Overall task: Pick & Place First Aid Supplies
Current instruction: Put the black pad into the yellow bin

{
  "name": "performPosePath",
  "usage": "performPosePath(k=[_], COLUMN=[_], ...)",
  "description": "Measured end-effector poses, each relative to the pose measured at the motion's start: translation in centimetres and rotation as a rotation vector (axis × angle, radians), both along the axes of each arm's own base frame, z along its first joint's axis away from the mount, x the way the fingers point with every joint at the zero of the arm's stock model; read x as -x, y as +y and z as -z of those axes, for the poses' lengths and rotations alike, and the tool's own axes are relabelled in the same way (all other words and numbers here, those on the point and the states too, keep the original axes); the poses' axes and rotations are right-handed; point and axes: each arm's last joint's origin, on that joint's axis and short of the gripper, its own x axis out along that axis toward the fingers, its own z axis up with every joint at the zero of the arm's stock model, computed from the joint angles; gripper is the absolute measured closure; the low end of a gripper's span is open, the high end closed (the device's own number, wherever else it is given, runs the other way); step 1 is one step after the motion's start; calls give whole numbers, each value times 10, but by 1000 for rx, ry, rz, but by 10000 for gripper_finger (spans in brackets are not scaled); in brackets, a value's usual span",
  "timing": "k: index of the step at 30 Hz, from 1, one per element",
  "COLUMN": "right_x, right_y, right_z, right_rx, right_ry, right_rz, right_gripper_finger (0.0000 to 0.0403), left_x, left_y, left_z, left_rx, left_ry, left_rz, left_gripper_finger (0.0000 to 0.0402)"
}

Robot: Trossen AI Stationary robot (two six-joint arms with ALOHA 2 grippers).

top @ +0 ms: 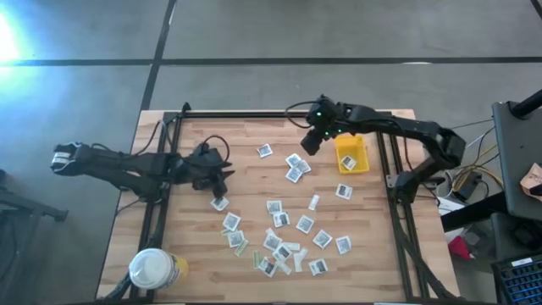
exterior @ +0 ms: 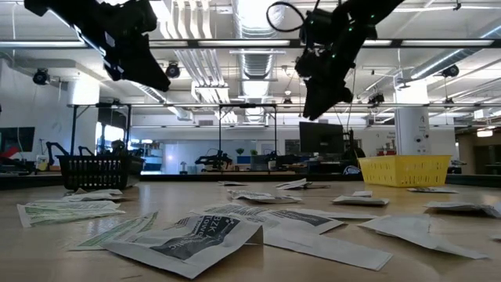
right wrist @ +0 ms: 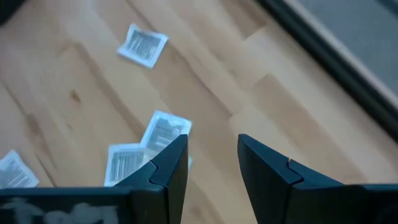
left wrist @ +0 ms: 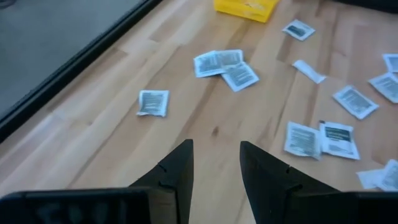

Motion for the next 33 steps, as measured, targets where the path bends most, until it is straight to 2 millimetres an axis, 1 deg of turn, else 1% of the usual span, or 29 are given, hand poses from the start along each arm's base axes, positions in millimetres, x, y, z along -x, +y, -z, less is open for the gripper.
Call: performPosePath(k=[6,10,16,22,28,33], right_x=[-13,-17,-24,-35,-42,-45], right_y=[-4,-6,-4,1,-1,-2], right_z=[19,30,46,68,88,94], right_rx=[-120,-161,-200,-232,-249,-254], right_ry=[19,39,80,126,153,155], right_rz=[-42,-4,17,21,28,36], right_gripper_finger=[266,266,266,266,266,266], left_x=[-2,-3,-1,-1,-1,-1], left_y=[-8,-10,-10,-10,-10,-10], left_z=[12,18,26,26,26,26], left_rx=[27,34,26,16,12,12], left_ry=[-53,-80,-61,-56,-54,-52], left_rz=[68,87,92,98,100,100], left_gripper_finger=[278,278,278,278,278,278])
